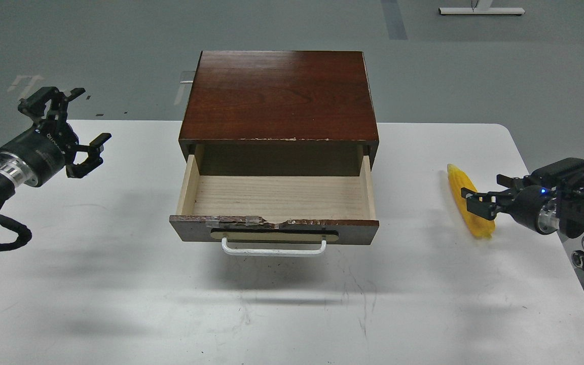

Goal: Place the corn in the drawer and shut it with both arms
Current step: 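Reach the right gripper down to the yellow corn cob and grasp it, then lift the corn with the right gripper and carry it over the drawer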

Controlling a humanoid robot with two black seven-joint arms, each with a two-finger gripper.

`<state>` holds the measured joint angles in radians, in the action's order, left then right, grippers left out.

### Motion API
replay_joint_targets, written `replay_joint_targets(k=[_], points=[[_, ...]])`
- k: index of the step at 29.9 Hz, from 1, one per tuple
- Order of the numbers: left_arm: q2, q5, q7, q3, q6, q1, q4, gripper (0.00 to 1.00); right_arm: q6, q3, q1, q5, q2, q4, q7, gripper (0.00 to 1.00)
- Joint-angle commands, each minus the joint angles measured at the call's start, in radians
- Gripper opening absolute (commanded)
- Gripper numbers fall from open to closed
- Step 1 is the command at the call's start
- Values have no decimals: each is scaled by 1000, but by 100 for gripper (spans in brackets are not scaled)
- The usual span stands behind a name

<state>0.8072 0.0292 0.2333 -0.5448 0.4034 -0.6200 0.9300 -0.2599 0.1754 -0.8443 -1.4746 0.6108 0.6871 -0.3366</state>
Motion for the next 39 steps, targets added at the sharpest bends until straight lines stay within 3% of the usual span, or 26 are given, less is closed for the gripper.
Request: replay_joint_targets(k=[1, 4, 6, 7, 8, 9, 10, 15, 18, 19, 21, 24, 28, 36, 39], points=[[12, 0, 3, -1, 5, 2, 1, 98, -7, 15, 19, 4, -52, -31, 1, 90], [26, 0, 6, -1, 9, 11, 6, 98, -7, 16, 31, 4, -72, -32, 1, 86], [32, 0, 6, -3, 12, 22, 6, 98, -7, 15, 36, 7, -83, -31, 1, 58], [32, 0, 6, -3, 12, 22, 6, 98, -7, 15, 36, 7, -83, -31, 1, 58], [33, 0, 8, -3, 12, 23, 6, 98, -7, 15, 34, 7, -89, -31, 7, 23], [35, 0, 8, -3, 12, 23, 7, 98, -7, 12, 34, 8, -89, -31, 8, 3], [38, 0, 8, -3, 12, 25, 6, 98, -10, -5, 36, 10, -86, -34, 11, 0], [37, 0, 8, -3, 11, 23, 6, 98, -54, -62, 7, 77, -74, -29, 11, 0], [37, 0, 6, -4, 9, 23, 6, 98, -183, -57, -123, 74, -17, 20, -8, 0], [37, 0, 6, -4, 9, 23, 6, 98, -229, -45, -193, 60, 12, 82, -22, 0], [37, 0, 6, -4, 9, 23, 6, 98, -229, -22, -284, 25, 38, 170, -41, 0], [38, 0, 6, -4, 9, 23, 6, 98, -229, 41, -565, -116, 47, 370, -85, 0], [41, 0, 6, -10, 5, 23, 6, 98, -229, 128, -719, -134, -107, 390, -152, 0], [72, -2, 6, -14, 2, 23, 6, 98, -229, 251, -716, -247, -428, 339, -152, 0], [90, -2, 8, -14, 8, 23, 6, 98, -229, 295, -711, -245, -448, 316, -152, 0]])
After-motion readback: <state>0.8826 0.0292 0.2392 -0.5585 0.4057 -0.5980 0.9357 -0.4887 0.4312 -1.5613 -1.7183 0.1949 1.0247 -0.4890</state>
